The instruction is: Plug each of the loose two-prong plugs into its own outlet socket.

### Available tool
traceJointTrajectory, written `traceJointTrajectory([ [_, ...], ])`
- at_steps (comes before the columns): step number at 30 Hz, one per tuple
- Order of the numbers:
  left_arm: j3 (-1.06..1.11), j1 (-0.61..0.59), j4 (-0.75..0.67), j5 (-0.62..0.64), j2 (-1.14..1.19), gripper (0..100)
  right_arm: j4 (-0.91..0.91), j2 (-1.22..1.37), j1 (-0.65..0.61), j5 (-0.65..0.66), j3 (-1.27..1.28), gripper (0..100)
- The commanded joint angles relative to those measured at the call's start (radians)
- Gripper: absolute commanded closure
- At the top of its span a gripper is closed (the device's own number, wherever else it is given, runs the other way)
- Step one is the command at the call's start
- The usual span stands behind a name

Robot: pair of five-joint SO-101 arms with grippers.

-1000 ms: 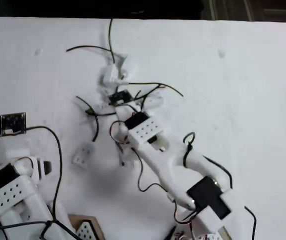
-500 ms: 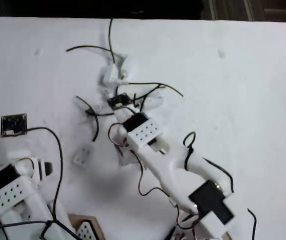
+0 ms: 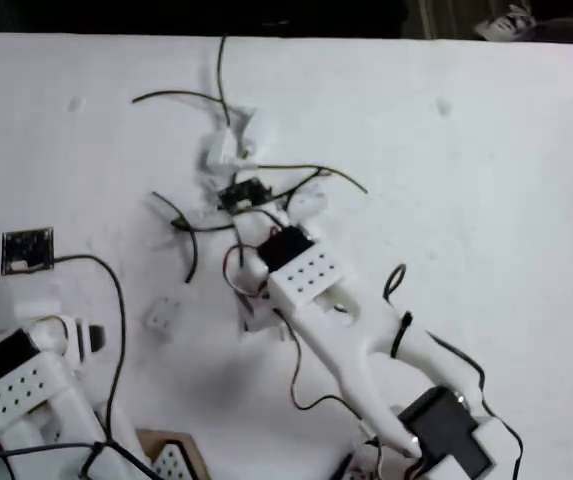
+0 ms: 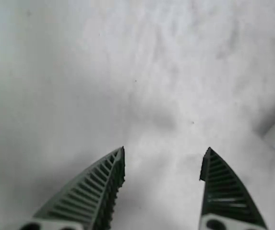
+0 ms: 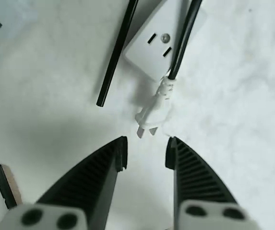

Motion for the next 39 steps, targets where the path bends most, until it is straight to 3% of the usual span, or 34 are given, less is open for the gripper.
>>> traceJointTrajectory([
  [1, -0.005, -0.004, -0.018, 0.002, -0.019, 74, 0.001, -0.012, 0.001, 0.006, -0.032, 86.9],
  [14, -0.003, -0.004, -0.018, 0.002, -0.019, 74, -0.058, 0.145, 0.058, 0.009, -0.029, 87.1],
  [24, -0.002, -0.002, -0.018, 0.000, -0.019, 74, -0.058, 0.094, -0.091, 0.002, -0.031, 87.2],
  [39, -0.002, -0.002, -0.018, 0.000, -0.019, 74, -0.136, 0.251, 0.056, 0.011, -0.035, 87.2],
])
